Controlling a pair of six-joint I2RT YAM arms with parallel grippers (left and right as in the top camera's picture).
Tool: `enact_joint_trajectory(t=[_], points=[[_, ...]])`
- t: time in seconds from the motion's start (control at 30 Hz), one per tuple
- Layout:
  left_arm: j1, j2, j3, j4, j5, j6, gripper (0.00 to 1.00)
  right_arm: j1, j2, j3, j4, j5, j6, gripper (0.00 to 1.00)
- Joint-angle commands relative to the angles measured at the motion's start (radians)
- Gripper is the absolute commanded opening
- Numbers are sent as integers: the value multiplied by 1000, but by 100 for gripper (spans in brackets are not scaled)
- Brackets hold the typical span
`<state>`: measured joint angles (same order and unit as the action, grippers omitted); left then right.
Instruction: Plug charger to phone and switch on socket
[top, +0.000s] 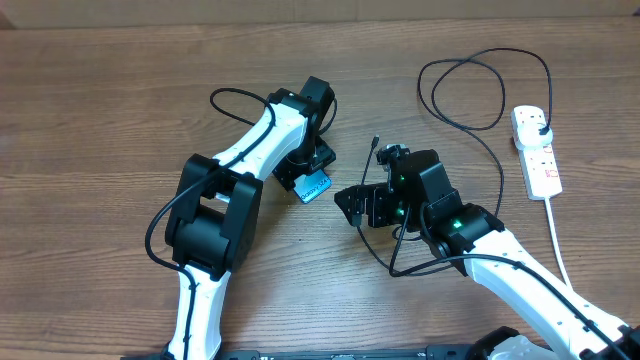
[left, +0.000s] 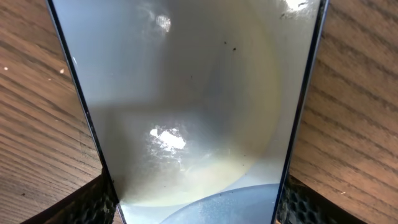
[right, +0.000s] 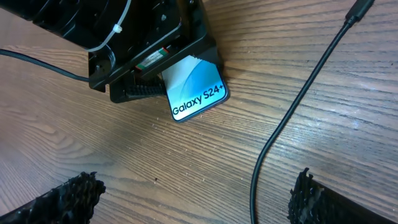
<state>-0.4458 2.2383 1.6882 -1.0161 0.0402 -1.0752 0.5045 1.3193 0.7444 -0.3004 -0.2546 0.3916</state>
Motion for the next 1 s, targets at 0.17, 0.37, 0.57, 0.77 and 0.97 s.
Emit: enact_joint_trajectory(t=[0.17,0.37,0.57,0.77,0.97], points=[[1,87,-51,32,-18,6,52,-3,-18,16,-1,-1,-8,100],[1,87,-51,22,-16,10,29,-3,-18,16,-1,-1,-8,100],[2,86,-49,-2,-14,21,4,-3,-42,16,-2,-1,-7,100],[7,84,-28,-34,33,52,4,-8,-98,16,-24,-1,-7,100],[20,82,55,-99,101,85,4,-56,-77,3,-69,-4,-7,100]])
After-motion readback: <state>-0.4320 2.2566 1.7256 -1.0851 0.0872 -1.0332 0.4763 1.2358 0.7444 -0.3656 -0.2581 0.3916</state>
